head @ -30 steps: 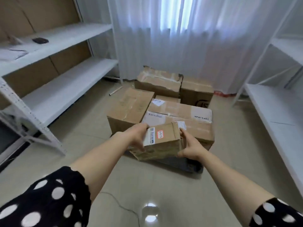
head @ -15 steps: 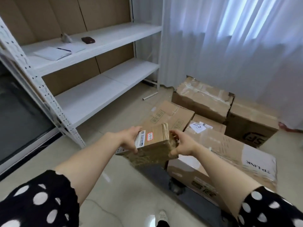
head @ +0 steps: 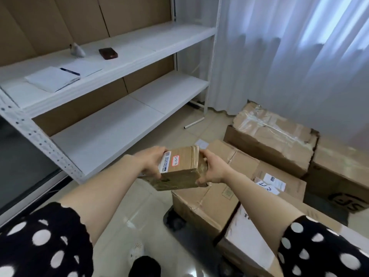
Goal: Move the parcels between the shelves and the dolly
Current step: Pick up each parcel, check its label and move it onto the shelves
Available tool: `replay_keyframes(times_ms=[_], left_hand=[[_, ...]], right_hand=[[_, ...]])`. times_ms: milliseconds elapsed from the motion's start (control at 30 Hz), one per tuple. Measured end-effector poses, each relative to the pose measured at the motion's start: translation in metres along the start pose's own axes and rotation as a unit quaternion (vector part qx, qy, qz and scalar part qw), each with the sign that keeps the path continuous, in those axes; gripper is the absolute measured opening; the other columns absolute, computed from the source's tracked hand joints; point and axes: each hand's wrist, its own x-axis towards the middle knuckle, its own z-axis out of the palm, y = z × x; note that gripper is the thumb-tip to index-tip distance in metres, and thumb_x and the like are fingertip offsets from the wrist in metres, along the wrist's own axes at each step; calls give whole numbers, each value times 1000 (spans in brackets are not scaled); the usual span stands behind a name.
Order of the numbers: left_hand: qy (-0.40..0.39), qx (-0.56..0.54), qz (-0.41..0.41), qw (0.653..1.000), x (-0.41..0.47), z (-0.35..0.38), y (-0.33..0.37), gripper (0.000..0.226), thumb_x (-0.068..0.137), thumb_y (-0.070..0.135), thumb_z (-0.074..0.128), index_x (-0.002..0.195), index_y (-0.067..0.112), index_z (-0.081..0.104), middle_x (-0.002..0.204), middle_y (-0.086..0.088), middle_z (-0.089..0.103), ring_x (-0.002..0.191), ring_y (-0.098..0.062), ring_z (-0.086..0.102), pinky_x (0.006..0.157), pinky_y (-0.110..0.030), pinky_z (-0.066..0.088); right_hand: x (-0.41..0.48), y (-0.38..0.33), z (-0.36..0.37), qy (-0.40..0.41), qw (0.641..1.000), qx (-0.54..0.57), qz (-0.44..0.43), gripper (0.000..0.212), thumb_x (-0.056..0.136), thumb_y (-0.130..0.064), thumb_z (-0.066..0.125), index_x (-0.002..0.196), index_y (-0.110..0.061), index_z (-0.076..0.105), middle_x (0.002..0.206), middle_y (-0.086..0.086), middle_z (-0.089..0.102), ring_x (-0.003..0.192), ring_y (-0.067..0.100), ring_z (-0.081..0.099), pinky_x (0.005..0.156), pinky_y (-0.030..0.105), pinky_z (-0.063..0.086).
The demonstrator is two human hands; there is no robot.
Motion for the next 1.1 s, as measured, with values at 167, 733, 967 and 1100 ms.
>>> replay_keyframes(times_ms=[167,733,967,1100], left_hand=[[7,45,39,998,96,-46,-33,120,67,31,83,153,16,0,158,-1,11,145,-21,15,116,-40,27],[-79,113,222,965,302,-133,-28,113,74,24,80,154,19,0,159,-2,16,143,-23,22,111,-37,31],[-103,203,273,935,362,-129,29,117,71,23,81,153,20,-2,155,0,23,141,-21,26,110,-39,32],[-121,243,307,912,427,-124,63,108,69,25,80,152,23,10,139,-1,37,128,-22,39,103,-37,41]], right_hand=[[82,1,-11,76,993,15,86,105,51,-25,88,140,-20,33,129,-1,49,118,20,50,100,38,45],[191,15,-48,241,914,143,293,96,59,-15,83,140,-27,31,131,-5,47,121,19,48,97,43,48],[203,65,-81,249,895,222,297,100,59,-7,83,141,-26,28,134,-1,48,126,23,46,98,46,49],[225,103,-101,257,882,248,308,99,63,-5,81,143,-28,26,138,0,45,130,23,43,102,46,46]])
